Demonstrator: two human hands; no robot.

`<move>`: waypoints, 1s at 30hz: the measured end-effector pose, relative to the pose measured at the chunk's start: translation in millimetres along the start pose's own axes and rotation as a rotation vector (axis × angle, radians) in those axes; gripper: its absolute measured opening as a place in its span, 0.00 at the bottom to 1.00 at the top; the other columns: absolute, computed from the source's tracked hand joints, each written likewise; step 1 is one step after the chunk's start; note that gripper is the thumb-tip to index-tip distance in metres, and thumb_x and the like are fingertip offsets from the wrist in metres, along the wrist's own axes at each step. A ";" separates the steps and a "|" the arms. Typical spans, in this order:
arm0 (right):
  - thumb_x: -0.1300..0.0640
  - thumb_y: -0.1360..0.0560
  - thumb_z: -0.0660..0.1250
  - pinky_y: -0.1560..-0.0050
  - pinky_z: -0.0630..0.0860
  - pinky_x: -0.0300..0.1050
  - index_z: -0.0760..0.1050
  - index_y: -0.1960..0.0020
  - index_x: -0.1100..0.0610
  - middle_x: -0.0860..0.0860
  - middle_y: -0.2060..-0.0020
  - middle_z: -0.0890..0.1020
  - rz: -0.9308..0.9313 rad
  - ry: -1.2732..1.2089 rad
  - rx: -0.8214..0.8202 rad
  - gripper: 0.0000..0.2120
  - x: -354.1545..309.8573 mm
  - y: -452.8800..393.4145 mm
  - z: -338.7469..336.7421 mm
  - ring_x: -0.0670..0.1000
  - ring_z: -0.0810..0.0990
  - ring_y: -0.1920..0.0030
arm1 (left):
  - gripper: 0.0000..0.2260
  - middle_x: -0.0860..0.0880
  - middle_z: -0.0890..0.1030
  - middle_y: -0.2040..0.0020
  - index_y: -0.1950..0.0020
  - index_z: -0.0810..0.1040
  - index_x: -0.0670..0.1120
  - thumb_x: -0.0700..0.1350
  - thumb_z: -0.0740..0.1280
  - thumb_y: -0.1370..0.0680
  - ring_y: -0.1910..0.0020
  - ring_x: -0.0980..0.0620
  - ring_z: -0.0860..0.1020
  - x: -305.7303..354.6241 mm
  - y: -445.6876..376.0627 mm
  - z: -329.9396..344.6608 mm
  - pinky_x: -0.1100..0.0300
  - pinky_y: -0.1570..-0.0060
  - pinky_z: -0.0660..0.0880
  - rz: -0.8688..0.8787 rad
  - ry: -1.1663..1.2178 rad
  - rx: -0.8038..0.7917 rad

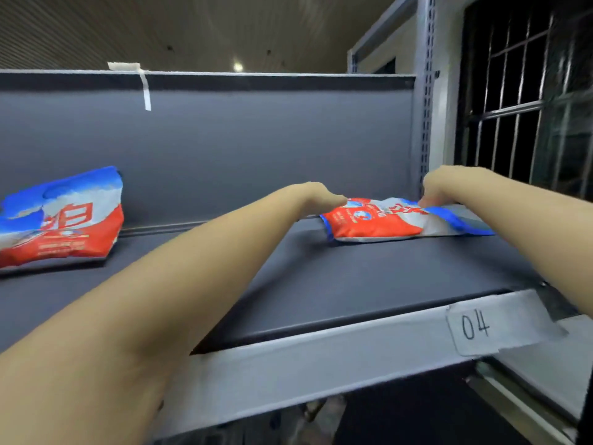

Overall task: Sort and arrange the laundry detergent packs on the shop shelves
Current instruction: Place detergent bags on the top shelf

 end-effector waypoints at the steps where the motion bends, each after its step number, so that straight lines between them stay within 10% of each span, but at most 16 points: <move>1: 0.49 0.22 0.60 0.51 0.73 0.43 0.77 0.45 0.59 0.54 0.54 0.75 0.035 -0.010 -0.024 0.15 12.8 -3.9 9.9 0.55 0.73 0.55 | 0.24 0.44 0.68 0.29 0.29 0.68 0.42 0.57 0.56 0.19 0.33 0.44 0.69 7.2 -9.1 2.4 0.56 0.40 0.67 -0.004 -0.033 0.000; 8: 0.47 0.19 0.54 0.47 0.70 0.45 0.73 0.36 0.61 0.57 0.38 0.76 0.068 -0.231 -0.074 0.22 39.5 -25.8 58.3 0.58 0.75 0.43 | 0.24 0.43 0.75 0.36 0.35 0.73 0.41 0.58 0.56 0.20 0.39 0.42 0.74 39.8 -74.9 19.6 0.55 0.47 0.68 -0.008 -0.275 -0.026; 17: 0.65 0.23 0.57 0.73 0.58 0.41 0.63 0.65 0.61 0.54 0.68 0.67 -0.004 -0.559 0.134 0.12 40.0 -41.1 45.4 0.56 0.67 0.63 | 0.28 0.48 0.73 0.40 0.30 0.69 0.44 0.62 0.46 0.19 0.48 0.48 0.71 72.2 -132.1 61.0 0.56 0.49 0.66 0.066 -0.197 -0.122; 21: 0.69 0.26 0.54 0.62 0.66 0.44 0.72 0.45 0.61 0.58 0.48 0.76 -0.054 -0.599 0.356 0.13 34.3 -29.4 8.7 0.59 0.74 0.52 | 0.28 0.50 0.71 0.35 0.31 0.67 0.46 0.63 0.45 0.20 0.44 0.46 0.74 78.0 -142.5 62.3 0.58 0.60 0.69 0.095 -0.112 -0.109; 25: 0.68 0.26 0.55 0.58 0.66 0.46 0.72 0.40 0.56 0.57 0.42 0.75 -0.137 -0.523 0.514 0.18 23.8 -18.7 -34.4 0.60 0.75 0.45 | 0.23 0.46 0.70 0.30 0.28 0.66 0.44 0.53 0.46 0.16 0.33 0.46 0.69 85.0 -136.9 42.2 0.59 0.41 0.64 0.174 0.146 -0.006; 30: 0.68 0.26 0.59 0.48 0.69 0.43 0.75 0.40 0.58 0.56 0.40 0.76 -0.266 -0.621 0.631 0.17 23.2 -22.6 -96.1 0.57 0.74 0.40 | 0.25 0.51 0.79 0.52 0.44 0.76 0.47 0.61 0.46 0.18 0.63 0.56 0.76 68.9 -123.8 18.5 0.68 0.70 0.71 0.109 0.611 0.019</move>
Point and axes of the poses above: each hand's wrist, its own y-axis away from the middle knuckle, its own z-axis out of the palm, x = y × z, the point moved 9 cm from there along -y, towards the middle knuckle
